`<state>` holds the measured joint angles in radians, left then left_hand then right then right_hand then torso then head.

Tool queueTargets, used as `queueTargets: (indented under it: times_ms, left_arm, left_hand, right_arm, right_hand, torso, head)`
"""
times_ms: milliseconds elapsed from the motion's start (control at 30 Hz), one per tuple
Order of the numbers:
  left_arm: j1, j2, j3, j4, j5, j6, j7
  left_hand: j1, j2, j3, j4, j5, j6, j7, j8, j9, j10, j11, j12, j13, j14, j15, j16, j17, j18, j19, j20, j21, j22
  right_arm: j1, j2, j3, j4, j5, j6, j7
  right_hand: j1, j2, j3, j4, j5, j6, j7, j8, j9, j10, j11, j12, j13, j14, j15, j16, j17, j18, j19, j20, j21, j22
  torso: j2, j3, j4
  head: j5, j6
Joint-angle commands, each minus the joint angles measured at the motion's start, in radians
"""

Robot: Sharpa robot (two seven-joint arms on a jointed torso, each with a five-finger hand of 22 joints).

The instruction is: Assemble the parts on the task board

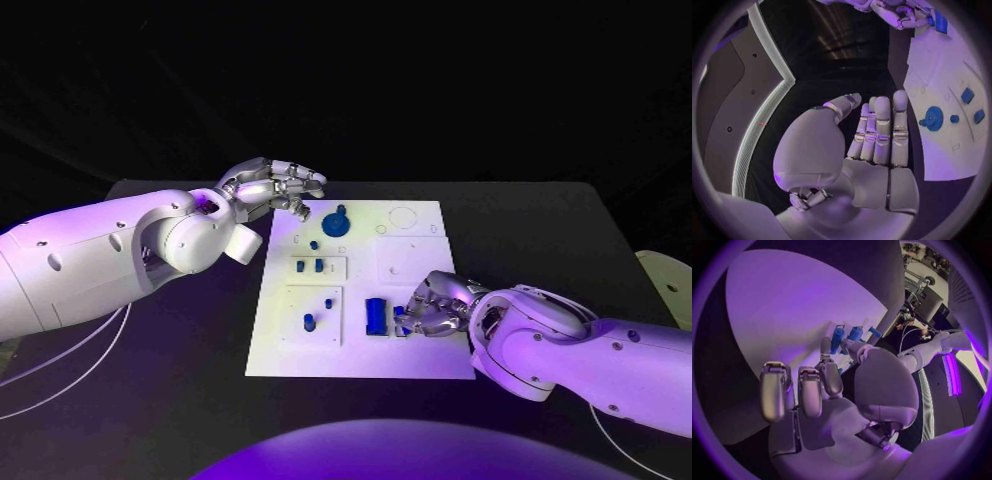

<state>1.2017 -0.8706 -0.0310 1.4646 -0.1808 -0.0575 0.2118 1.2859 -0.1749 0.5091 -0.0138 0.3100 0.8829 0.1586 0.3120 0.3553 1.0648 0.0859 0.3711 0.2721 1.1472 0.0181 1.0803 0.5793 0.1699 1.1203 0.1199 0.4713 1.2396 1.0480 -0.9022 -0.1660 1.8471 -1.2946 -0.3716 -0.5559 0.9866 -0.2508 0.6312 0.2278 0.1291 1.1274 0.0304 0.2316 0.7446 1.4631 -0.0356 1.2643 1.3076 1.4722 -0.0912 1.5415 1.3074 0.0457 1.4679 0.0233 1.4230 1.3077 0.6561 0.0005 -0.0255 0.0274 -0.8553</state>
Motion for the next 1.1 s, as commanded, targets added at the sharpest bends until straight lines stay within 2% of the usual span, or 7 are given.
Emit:
queueTargets:
  times_ms: [33,100,267,567,733,1000,1100]
  left_arm:
    - [0.001,0.001,0.001,0.003,0.002,0.015,0.003]
    - [0.001,0.001,0.001,0.004,0.002,0.015,0.003]
    - [0.001,0.0,0.001,0.004,0.002,0.014,0.002]
    - [0.001,-0.001,0.001,0.004,0.002,0.014,0.002]
    - [0.001,-0.002,0.001,0.004,0.002,0.014,0.002]
    - [0.0,-0.001,0.001,0.003,0.003,0.01,0.008]
    - [0.0,0.001,0.0,0.001,0.006,0.006,0.013]
  left_hand:
    - [-0.003,0.01,0.0,0.003,0.005,-0.009,-0.001,0.005,0.001,-0.004,0.001,0.005,-0.001,-0.006,-0.003,0.003,-0.001,0.01,0.005,0.001,-0.007,-0.001]
    - [-0.004,0.01,0.0,0.003,0.005,-0.009,-0.001,0.005,0.001,-0.004,0.001,0.005,-0.001,-0.006,-0.002,0.004,-0.001,0.01,0.006,0.001,-0.007,-0.001]
    - [-0.004,0.01,0.0,0.003,0.005,-0.009,-0.001,0.005,0.001,-0.004,0.001,0.005,-0.001,-0.006,-0.002,0.004,-0.001,0.01,0.006,0.001,-0.007,-0.001]
    - [-0.006,0.011,-0.001,0.005,0.005,-0.01,-0.001,0.006,0.001,-0.004,0.001,0.006,-0.001,-0.007,-0.002,0.004,-0.001,0.01,0.006,0.001,-0.008,-0.001]
    - [-0.006,0.011,-0.001,0.005,0.005,-0.01,-0.001,0.006,0.001,-0.004,0.001,0.006,-0.001,-0.007,-0.002,0.004,-0.001,0.01,0.006,0.001,-0.008,-0.001]
    - [-0.007,0.011,-0.001,0.006,0.006,-0.01,-0.001,0.006,0.001,-0.004,0.001,0.006,-0.002,-0.007,-0.002,0.004,-0.002,0.01,0.006,0.001,-0.008,-0.001]
    - [-0.007,0.011,-0.001,0.006,0.006,-0.01,-0.001,0.006,0.001,-0.004,0.001,0.006,-0.002,-0.007,-0.002,0.004,-0.002,0.01,0.006,0.001,-0.008,-0.001]
  right_arm:
    - [-0.001,0.002,0.0,-0.003,-0.009,0.019,-0.003]
    - [-0.001,0.002,0.0,-0.004,-0.01,0.02,-0.003]
    - [-0.001,0.003,0.0,-0.007,-0.014,0.022,-0.004]
    - [-0.001,-0.005,0.0,0.004,-0.019,0.022,-0.002]
    - [-0.001,-0.018,0.0,0.014,-0.023,0.016,0.0]
    - [0.001,-0.052,0.0,0.039,-0.02,-0.053,0.06]
    - [0.008,-0.061,0.0,0.045,-0.012,-0.086,0.102]
  right_hand:
    - [-0.018,0.005,-0.029,0.014,-0.04,0.003,0.009,-0.008,-0.004,0.009,0.004,-0.003,0.069,0.086,0.001,0.004,0.203,-0.013,0.044,-0.002,-0.003,0.219]
    - [-0.022,0.008,-0.051,0.027,-0.066,0.004,0.009,-0.01,-0.007,0.009,0.004,-0.004,0.069,0.086,0.001,0.005,0.203,-0.012,0.044,-0.001,-0.004,0.219]
    - [-0.021,0.01,-0.093,0.049,-0.076,0.007,0.009,-0.013,-0.01,0.008,0.004,-0.005,0.068,0.085,0.001,0.004,0.201,-0.012,0.042,-0.001,-0.007,0.218]
    - [-0.019,0.011,-0.1,0.053,-0.076,0.007,0.009,-0.013,-0.011,0.009,0.003,-0.005,0.069,0.085,0.001,0.004,0.201,-0.012,0.042,-0.001,-0.008,0.218]
    - [0.012,0.011,-0.109,0.047,-0.075,0.007,0.008,-0.015,-0.012,0.009,0.002,-0.005,0.069,0.086,0.0,0.004,0.202,-0.012,0.042,-0.002,-0.007,0.218]
    - [0.064,-0.007,-0.117,0.033,-0.075,-0.005,0.012,-0.024,-0.017,0.001,0.006,-0.024,0.059,0.084,0.003,0.001,0.195,-0.009,0.037,-0.001,-0.021,0.214]
    - [0.098,-0.013,-0.113,0.019,-0.075,-0.005,0.012,-0.024,-0.016,0.002,0.006,-0.018,0.062,0.084,0.003,0.0,0.193,-0.008,0.036,0.0,-0.022,0.214]
  torso:
    - [-0.001,-0.0007,0.0011]
    - [-0.001,-0.0005,0.0007]
    - [-0.001,-0.0005,-0.0006]
    - [-0.001,0.0,0.0002]
    - [-0.001,0.0002,-0.0001]
    - [-0.004,-0.0011,-0.0023]
    - [-0.005,-0.0003,-0.0017]
  head:
    - [0.0,-0.002]
    - [0.0,-0.002]
    - [-0.001,-0.003]
    - [-0.001,-0.004]
    - [0.0,-0.003]
    - [-0.003,0.003]
    - [-0.006,0.011]
